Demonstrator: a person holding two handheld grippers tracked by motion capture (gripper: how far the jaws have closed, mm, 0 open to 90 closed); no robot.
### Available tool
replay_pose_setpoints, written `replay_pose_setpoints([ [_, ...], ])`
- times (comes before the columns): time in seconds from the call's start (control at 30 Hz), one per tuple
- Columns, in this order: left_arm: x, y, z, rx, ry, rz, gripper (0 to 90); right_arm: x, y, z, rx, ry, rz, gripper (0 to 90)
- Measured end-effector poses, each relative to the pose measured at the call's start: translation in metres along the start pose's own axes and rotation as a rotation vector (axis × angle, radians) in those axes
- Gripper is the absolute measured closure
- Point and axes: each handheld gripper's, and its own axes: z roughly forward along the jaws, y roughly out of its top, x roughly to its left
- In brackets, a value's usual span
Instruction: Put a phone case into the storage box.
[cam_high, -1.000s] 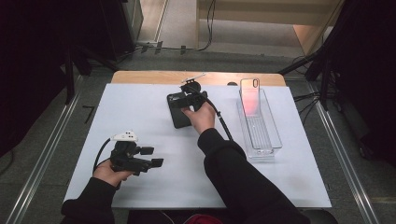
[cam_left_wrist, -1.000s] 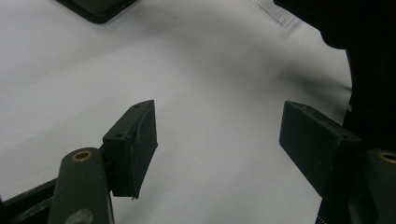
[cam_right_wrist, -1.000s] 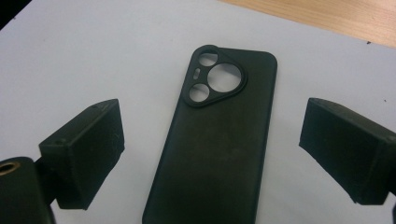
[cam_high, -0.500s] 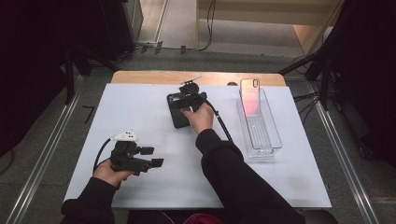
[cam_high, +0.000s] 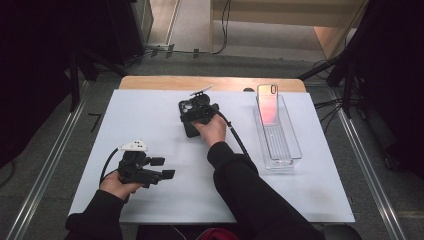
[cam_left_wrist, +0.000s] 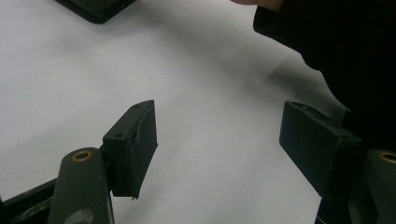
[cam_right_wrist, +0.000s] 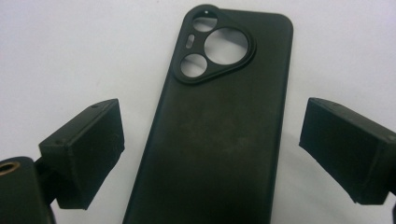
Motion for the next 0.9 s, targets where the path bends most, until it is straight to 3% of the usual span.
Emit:
replay_pose_setpoints([
  [0.57, 0.000, 0.000, 0.000, -0.001, 0.000, -0.001, 28.4, 0.005, -0.009, 0.017, 0.089, -0.029, -0.030, 4.9],
  [0.9, 0.000, 0.000, 0.000, 0.002, 0.000, 0.002, 28.4, 0.010, -0.012, 0.020, 0.075, -0.072, -0.067, 4.8],
])
